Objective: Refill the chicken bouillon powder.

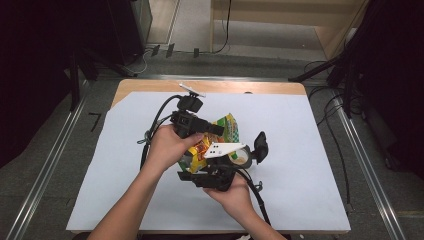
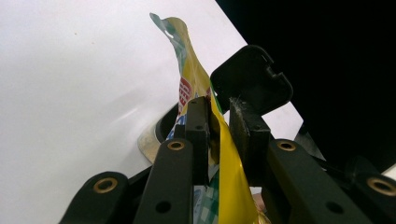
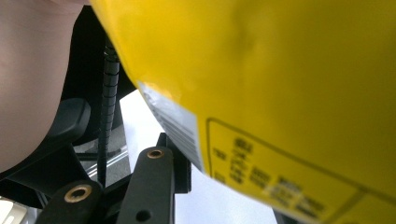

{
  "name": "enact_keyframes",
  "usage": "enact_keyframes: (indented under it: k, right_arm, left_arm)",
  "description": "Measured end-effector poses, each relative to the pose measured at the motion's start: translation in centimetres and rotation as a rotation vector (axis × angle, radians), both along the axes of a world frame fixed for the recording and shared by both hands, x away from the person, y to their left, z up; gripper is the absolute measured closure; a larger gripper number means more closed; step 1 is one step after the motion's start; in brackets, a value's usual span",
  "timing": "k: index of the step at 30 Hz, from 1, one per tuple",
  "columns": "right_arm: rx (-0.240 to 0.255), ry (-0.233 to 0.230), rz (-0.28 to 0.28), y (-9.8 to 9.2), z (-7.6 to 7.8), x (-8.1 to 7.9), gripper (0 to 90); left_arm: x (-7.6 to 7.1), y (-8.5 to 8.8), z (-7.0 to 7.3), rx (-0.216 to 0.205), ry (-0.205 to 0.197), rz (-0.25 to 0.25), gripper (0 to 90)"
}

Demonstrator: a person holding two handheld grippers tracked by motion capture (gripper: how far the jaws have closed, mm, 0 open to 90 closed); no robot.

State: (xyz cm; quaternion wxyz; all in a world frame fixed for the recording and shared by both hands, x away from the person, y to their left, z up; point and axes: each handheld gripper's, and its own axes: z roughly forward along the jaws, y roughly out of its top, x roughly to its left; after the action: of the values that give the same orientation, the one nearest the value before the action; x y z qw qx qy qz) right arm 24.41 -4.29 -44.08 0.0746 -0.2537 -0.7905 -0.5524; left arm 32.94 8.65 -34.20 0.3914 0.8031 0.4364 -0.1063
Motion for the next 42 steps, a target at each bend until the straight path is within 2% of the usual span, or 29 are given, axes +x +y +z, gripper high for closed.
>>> enact_keyframes:
  k: [42]
  right_arm:
    - [0.003,0.000,-0.006,-0.07,-0.10,-0.14,69.8]
  left_arm:
    - [-0.01,-0.04,-0.07,-0.002,0.000,-0.006,78.4]
